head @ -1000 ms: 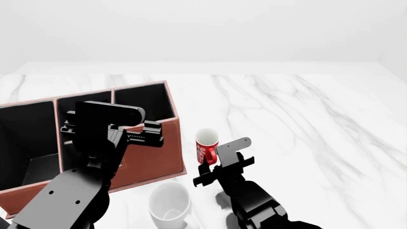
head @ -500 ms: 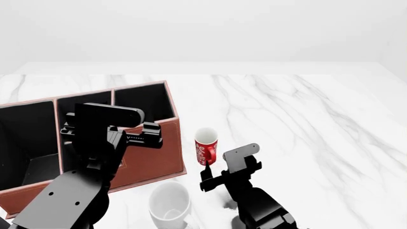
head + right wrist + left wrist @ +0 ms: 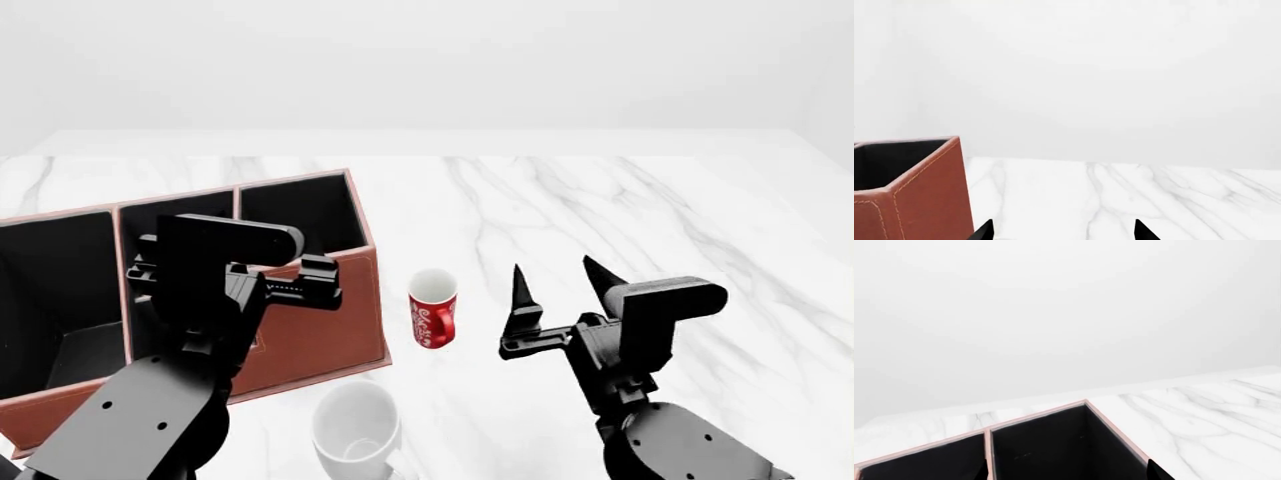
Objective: Pick up the red mug and place it to the right of the caddy.
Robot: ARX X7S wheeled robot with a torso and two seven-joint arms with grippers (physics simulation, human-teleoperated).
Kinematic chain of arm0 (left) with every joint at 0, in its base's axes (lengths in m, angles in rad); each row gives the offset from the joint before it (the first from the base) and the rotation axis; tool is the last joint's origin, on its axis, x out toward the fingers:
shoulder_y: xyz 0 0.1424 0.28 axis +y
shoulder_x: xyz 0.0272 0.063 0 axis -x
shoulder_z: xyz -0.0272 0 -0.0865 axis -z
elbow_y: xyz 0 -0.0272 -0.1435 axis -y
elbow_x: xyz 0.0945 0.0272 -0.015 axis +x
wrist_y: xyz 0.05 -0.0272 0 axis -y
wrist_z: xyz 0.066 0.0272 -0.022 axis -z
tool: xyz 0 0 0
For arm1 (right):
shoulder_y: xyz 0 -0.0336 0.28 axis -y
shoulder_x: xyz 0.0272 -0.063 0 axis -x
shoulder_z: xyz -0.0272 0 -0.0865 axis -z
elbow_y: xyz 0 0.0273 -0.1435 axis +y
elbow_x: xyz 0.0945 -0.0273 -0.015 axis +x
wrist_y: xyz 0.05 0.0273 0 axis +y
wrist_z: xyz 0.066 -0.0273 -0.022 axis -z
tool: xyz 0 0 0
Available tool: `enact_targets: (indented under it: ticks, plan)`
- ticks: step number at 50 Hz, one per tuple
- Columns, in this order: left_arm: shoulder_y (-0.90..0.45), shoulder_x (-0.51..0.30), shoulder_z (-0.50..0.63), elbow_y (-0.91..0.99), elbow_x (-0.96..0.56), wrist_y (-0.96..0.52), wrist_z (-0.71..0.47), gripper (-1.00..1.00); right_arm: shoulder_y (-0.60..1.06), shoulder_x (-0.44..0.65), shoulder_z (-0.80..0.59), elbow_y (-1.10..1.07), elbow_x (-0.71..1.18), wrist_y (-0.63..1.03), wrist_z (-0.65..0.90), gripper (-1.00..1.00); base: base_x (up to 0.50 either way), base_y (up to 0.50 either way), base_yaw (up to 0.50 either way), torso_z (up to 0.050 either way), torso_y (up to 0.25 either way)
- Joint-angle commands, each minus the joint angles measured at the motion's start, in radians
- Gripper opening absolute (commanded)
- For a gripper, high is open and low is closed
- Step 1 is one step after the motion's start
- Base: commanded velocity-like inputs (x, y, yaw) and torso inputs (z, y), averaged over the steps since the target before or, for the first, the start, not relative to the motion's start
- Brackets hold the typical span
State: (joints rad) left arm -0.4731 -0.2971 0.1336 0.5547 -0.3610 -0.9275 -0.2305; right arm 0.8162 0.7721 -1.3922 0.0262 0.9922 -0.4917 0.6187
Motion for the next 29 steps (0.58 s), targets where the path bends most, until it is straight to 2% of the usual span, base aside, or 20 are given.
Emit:
enact_targets:
  ticks: [1, 29]
  plan:
    - [-0.001, -0.002, 0.003, 0.002, -0.004, 0.001, -0.004, 1.00, -0.015, 0.167, 0.048, -0.261, -0.118, -0.089, 0.156, 1.00, 0.00, 0.00, 0.00, 0.000, 0.000]
    - [-0.003, -0.007, 0.008, 0.001, -0.013, 0.002, -0.013, 1.00, -0.034, 0.180, 0.054, -0.298, -0.151, -0.103, 0.151, 1.00, 0.00, 0.00, 0.00, 0.000, 0.000]
